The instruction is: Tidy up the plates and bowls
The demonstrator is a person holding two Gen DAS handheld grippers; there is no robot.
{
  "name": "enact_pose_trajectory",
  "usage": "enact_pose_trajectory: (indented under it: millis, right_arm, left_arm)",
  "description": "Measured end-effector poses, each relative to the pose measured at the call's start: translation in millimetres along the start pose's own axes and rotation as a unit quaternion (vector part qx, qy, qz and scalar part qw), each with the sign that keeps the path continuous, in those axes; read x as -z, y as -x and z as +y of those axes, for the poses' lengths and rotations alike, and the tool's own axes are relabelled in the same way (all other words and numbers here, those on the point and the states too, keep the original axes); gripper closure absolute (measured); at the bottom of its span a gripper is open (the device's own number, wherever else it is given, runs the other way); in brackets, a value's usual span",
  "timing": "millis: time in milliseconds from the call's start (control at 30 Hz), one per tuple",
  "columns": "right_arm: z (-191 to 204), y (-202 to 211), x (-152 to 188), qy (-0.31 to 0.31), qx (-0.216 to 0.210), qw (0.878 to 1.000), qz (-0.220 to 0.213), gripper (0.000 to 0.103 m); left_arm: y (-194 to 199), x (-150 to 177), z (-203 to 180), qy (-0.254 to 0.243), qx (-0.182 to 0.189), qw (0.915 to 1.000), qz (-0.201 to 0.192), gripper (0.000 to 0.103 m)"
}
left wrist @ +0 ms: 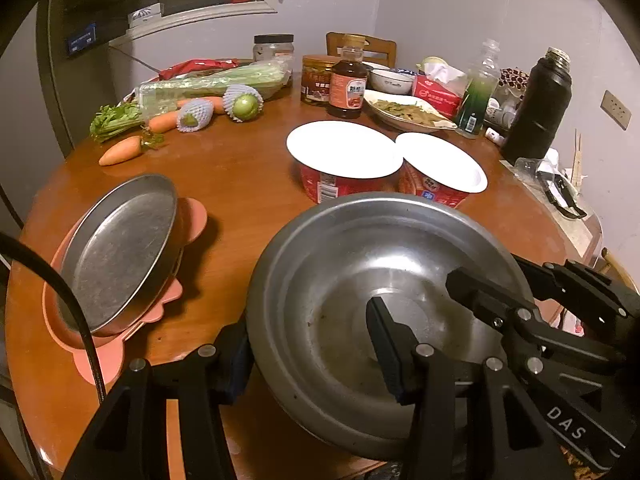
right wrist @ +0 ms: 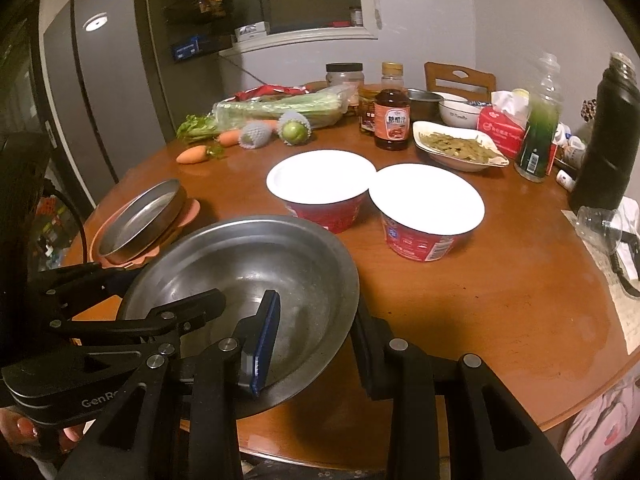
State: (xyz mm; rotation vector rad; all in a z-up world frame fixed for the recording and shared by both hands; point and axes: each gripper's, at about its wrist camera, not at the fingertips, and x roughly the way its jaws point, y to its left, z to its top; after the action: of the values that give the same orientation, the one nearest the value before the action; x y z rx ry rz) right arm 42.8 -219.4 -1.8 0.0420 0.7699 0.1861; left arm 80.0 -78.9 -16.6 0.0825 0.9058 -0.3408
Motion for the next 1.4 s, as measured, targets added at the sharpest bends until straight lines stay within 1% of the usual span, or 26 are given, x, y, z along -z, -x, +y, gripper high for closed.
enact_pose_trajectory:
  millis: [367, 767, 1000, 1200, 1400]
  right_arm:
    - [-3, -16, 6, -0.006, -0.007, 1.0, 0.018, 0.067]
    - [-12, -21, 8, -0.024, -0.013, 1.0, 0.015, 0.066]
    - [-13, -26, 11, -0.026, -0.018, 0.999, 0.023, 0.066]
    - [-16, -28, 12, -0.037, -0.026, 0.999, 0.028, 0.065]
    - [-17, -26, 10, -0.045, -0.032, 0.998, 0.028, 0.065]
  left_arm:
    - [-10, 2, 1, 0.003, -0.005, 1.0, 0.004, 0.051]
    - [-22, 3, -1, 0.003, 0.0, 0.9999, 0.013, 0.051]
    - [-27, 4, 0, 0.004, -0.005, 0.9998, 0.02, 0.051]
    - [-27, 3, 2, 0.009, 0.0, 0.9998, 0.019, 0.051]
    - [-23, 3, 3, 0.01, -0.003, 0.9998, 0.016, 0.051]
